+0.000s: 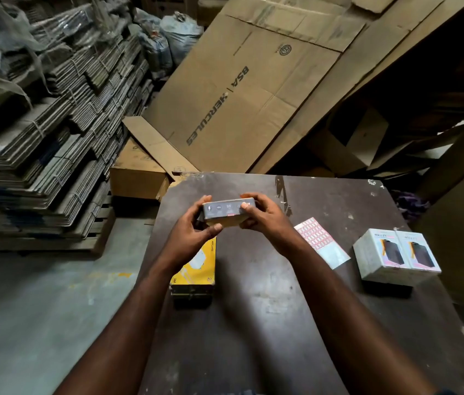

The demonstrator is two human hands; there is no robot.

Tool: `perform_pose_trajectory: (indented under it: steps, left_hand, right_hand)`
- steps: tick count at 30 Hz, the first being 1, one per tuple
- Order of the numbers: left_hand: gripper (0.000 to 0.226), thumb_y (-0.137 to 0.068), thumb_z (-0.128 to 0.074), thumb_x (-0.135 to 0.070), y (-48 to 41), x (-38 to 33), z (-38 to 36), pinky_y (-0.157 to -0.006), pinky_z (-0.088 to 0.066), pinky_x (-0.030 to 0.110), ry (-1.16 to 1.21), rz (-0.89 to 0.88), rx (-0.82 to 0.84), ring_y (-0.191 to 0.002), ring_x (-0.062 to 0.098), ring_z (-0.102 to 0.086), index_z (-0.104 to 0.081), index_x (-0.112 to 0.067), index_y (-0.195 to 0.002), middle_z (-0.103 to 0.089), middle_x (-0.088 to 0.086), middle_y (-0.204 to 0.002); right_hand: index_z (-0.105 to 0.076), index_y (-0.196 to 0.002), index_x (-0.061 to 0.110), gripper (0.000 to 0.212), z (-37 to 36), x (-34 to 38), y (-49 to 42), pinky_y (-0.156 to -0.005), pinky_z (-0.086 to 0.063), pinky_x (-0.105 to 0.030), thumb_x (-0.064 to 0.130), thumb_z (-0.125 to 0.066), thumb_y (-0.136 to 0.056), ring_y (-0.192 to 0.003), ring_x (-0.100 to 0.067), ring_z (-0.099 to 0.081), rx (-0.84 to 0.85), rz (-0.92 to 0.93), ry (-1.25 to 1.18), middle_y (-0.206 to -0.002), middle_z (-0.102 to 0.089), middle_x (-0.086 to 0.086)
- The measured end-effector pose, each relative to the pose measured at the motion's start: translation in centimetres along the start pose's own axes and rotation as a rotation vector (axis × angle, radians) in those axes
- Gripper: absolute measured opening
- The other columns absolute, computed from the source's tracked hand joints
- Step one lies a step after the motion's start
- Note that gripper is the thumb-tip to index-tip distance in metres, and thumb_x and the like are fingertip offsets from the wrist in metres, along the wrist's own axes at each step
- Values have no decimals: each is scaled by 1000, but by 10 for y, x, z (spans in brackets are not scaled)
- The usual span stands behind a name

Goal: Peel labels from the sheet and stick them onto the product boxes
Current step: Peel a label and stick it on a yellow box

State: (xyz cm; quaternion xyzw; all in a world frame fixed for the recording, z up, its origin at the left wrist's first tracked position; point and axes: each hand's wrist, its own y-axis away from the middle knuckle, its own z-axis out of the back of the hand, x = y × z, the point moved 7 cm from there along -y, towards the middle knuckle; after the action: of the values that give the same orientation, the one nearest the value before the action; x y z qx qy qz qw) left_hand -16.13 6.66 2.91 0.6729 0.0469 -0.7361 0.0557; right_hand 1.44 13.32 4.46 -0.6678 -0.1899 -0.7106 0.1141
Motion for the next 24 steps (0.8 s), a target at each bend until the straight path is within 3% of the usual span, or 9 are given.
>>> perform_pose_trajectory:
  steps: [2,5,8,12,14,16,19,22,24]
  left_hand:
    - [60,-85,-74,-11,2,-8,4,-86,-60,35,-49,-62,-76,-107,27,-66,-52,-25,-139,-64,2,-128]
    - [53,-79,-71,-36,4,-14,9,-83,-58,50,-152,-110,-161,-97,35,-65,-59,-33,-131,-69,-7,-116]
    - [51,-83,-72,-39,8,-19,5,-79,-59,45,-244,-114,-188,-89,22,-64,-61,-26,-131,-70,-8,-113]
    - [53,-86,-66,-54,19,-25,-10,-73,-58,26,-271,-127,-179,-95,8,-68,-64,-23,-128,-72,-8,-109]
    - [59,-82,-60,-64,24,-25,-19,-73,-59,28,-245,-110,-170,-90,3,-69,-66,-23,-124,-73,-9,-104]
    - [60,-81,-58,-67,27,-23,-31,-75,-61,34,-213,-82,-157,-89,4,-70,-66,-21,-119,-73,-7,-102]
    - [50,-85,-58,-59,31,-22,-50,-78,-61,40,-163,-47,-141,-88,7,-71,-67,-19,-113,-74,-4,-99]
    - [52,-82,-58,-63,34,-24,-71,-76,-61,43,-149,-31,-151,-86,9,-72,-67,-20,-110,-74,-3,-96]
    - [50,-80,-58,-65,36,-25,-86,-75,-60,44,-162,-32,-164,-84,9,-71,-67,-24,-106,-74,-4,-93]
  right_hand:
    - [-55,-129,16,30,1,6,4,-84,-60,-36,22,-58,-100,-107,-24,-62,19,4,-20,-126,-60,-11]
    - [-54,-128,21,34,3,11,13,-83,-61,-38,20,-65,-95,-114,-25,-62,38,23,-34,-129,-60,-9]
    - [-53,-129,23,38,8,14,23,-75,-62,-36,18,-67,-94,-113,-23,-63,5,46,23,-130,-59,-5]
    - [-55,-134,19,46,26,8,34,-60,-59,-32,34,-67,-93,-110,-25,-64,-105,55,129,-129,-61,-6]
    - [-53,-136,21,50,33,4,41,-57,-57,-29,42,-65,-92,-111,-25,-64,-140,49,184,-129,-61,-7]
    - [-53,-136,24,50,41,3,50,-62,-59,-30,45,-63,-92,-111,-23,-63,-179,49,246,-128,-62,-5]
    - [-54,-137,24,45,52,6,64,-83,-55,-28,38,-64,-95,-115,-14,-59,-224,95,316,-131,-61,0]
    - [-60,-133,23,37,64,15,74,-84,-49,-18,26,-63,-96,-119,-10,-55,-233,159,392,-134,-60,5]
    - [-66,-125,23,29,72,18,78,-89,-50,-22,21,-63,-97,-121,-10,-52,-207,188,437,-137,-58,4]
